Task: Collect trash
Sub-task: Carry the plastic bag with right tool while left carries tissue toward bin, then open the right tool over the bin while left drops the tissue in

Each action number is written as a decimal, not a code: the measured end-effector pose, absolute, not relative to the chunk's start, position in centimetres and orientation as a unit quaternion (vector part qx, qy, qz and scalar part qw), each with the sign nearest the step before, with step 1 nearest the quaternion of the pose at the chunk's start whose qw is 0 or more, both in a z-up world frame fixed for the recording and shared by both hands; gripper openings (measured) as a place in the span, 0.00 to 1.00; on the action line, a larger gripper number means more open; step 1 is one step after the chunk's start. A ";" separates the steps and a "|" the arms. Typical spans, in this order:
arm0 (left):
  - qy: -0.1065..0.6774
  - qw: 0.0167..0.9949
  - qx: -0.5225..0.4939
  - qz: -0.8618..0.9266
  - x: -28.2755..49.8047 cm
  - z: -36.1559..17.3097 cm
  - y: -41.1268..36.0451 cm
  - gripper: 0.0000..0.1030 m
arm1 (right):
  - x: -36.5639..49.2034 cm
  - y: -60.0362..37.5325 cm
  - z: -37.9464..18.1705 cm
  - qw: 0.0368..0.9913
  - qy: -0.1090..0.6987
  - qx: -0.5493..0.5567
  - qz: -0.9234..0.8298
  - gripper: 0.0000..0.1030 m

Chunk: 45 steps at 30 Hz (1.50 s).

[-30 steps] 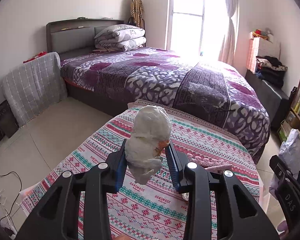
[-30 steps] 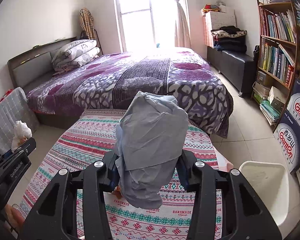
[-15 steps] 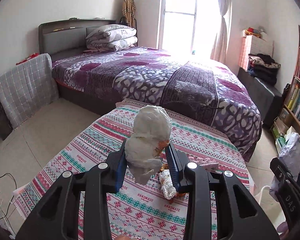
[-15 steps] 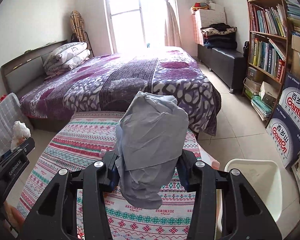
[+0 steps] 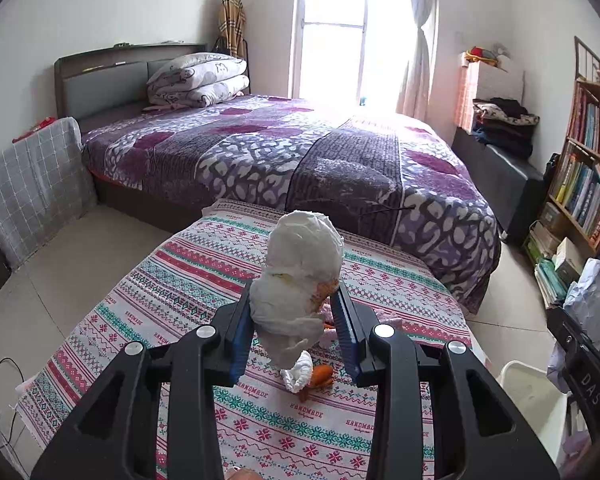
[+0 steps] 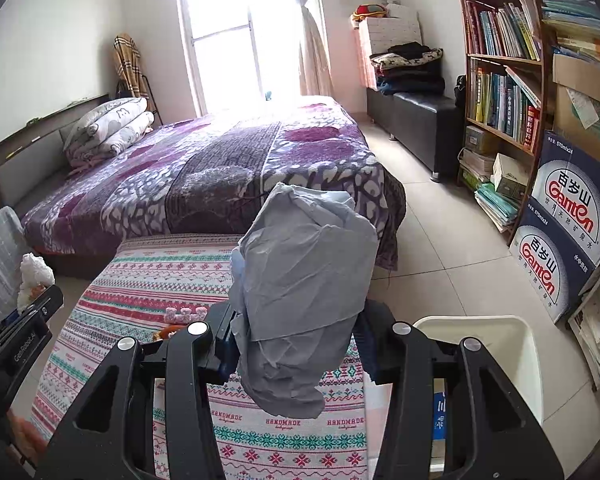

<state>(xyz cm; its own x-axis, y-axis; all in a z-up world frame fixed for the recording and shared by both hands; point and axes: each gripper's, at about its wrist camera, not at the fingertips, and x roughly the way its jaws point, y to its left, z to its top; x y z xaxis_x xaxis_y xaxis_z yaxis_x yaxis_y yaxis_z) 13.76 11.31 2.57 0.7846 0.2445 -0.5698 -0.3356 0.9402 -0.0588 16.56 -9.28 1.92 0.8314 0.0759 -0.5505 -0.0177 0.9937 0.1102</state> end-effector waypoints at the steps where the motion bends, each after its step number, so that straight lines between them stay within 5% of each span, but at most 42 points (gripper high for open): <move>1: 0.290 0.942 -0.078 0.152 13.8 2.6 11.0 0.36 | 16.5 -9.5 1.9 0.956 0.289 0.051 0.022 0.44; 37: 0.312 0.948 -0.028 0.049 15.8 0.7 -1.3 0.36 | 15.6 -23.8 1.3 0.940 0.303 0.101 -0.119 0.45; 40: 0.316 0.948 -0.020 0.032 15.9 0.4 -3.2 0.36 | 15.2 -25.4 1.2 0.936 0.304 0.113 -0.137 0.53; 42: 0.319 0.948 -0.014 0.020 15.9 0.1 -4.5 0.36 | 14.9 -26.5 1.3 0.935 0.298 0.121 -0.151 0.71; 45: 0.323 0.946 -0.007 0.003 16.1 -0.3 -6.3 0.36 | 14.4 -28.0 1.5 0.934 0.291 0.128 -0.165 0.75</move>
<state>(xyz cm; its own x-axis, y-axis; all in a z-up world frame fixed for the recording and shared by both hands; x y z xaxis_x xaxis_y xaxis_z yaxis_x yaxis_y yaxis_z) 16.10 -6.31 -0.25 0.7910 0.0003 -0.6118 -0.0095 0.9999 -0.0118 14.36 -27.98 1.51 0.7761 -0.2338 -0.5856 0.3824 0.9129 0.1424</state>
